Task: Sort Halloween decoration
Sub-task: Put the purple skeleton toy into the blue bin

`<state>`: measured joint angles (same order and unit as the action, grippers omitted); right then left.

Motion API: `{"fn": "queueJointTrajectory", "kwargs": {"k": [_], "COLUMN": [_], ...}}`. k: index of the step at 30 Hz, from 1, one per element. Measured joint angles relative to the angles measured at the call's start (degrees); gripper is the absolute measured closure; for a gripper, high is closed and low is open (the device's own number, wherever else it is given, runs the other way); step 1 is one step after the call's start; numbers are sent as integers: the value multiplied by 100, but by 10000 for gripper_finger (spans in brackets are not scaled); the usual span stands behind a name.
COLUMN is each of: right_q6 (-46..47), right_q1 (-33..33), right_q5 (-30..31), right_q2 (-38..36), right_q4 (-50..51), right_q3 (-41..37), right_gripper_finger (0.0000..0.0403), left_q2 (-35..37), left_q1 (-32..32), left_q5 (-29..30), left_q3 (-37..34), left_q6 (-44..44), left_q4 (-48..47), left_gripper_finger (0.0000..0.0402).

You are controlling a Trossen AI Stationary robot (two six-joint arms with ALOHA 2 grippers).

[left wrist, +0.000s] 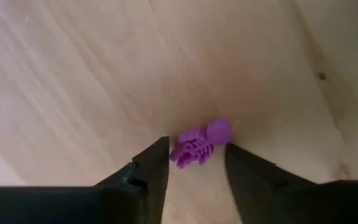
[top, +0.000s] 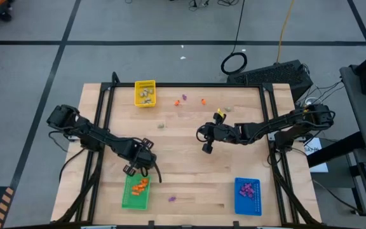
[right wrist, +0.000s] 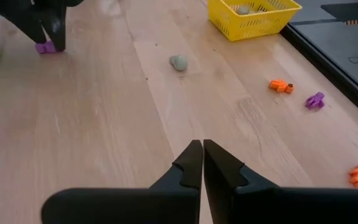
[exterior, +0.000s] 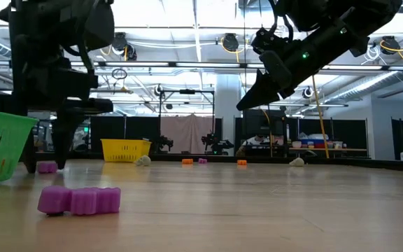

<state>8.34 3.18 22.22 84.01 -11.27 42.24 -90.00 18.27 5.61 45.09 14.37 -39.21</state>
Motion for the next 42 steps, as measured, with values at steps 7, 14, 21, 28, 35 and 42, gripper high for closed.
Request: {"fn": "queueJointTrajectory", "kwargs": {"k": [7,14,21,28,35,42], "right_q6": [39,-265,-923,-1465,-2055,-2243], "right_q1": [36,474,1367,1942,2080,1974], "right_q5": [0,4,159,168,263,447], "right_q2": [0,0,256,1217,2293,2788], "right_q4": [-44,-46,-641,-1327,-944,202], "right_q3": [0,0,0,545,1919,3087], "right_gripper_finger": [403,403,403,389,304,235], "left_q2": [24,177,363,372,355,359], "left_q1": [1,-53,-539,-963,-1039,-1015], "left_q5": [-93,-207,-1973,-3019,-3298,-3310], "left_q3": [-222,-290,-353,-358,-342,-340], "left_q6": [-158,-1032,-2196,-3302,-3782,-3807], "left_q4": [163,550,2606,3820,4035,4072], "left_gripper_finger": [361,394,398,400,400,400]}}
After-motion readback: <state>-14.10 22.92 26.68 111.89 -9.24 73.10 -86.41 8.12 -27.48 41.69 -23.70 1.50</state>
